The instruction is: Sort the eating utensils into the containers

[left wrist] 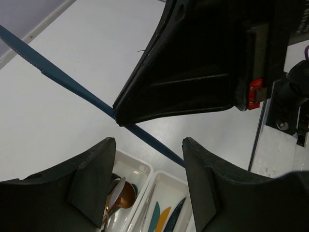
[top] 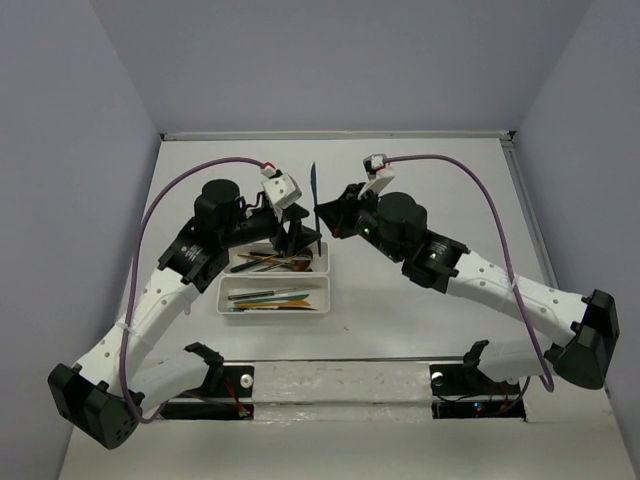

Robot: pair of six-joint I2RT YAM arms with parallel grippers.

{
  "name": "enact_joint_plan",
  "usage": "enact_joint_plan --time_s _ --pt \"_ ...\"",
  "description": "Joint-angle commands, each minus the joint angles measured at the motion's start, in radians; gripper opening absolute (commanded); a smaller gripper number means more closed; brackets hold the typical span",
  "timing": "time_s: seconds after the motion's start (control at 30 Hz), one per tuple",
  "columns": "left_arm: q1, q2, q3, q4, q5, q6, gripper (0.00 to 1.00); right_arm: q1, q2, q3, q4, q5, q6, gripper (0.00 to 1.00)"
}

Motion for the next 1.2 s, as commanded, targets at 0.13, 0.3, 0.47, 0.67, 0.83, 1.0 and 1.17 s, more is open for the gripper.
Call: enact_joint_plan --time_s 0.13,0.3,0.47,0.67,0.83,1.0,1.17 --pt "-0.003 -0.006 -0.019 0.078 -0.030 -0.038 0.68 0.045 0.008 0.026 0.136 0.034 0.024 0.00" --pt "-0.003 -0.004 -0.019 0.091 -0.056 -0.046 0.58 0.065 0.037 0.043 0.141 0.017 0.033 0.00" --pt "-0.002 -0.012 -0.032 0.090 -0.067 -0.041 0.25 0.076 0.034 0.027 0.165 0.002 0.052 0.00" --pt "0.001 -0.018 -0.033 0.070 -0.055 -0.034 0.00 0.076 0.027 -0.002 0.184 0.005 0.072 0.00" --pt "0.003 -0.024 -0.029 0.024 -0.084 0.004 0.00 0.076 0.017 -0.002 0.153 0.003 0.041 0.00" --pt "0.038 -0.035 -0.022 -0.158 -0.234 0.213 0.00 0.076 -0.013 0.075 -0.156 0.064 -0.020 0.49" --pt "0.044 -0.087 -0.081 -0.353 -0.295 0.446 0.00 0.056 -0.128 0.056 -0.472 0.271 0.018 0.74"
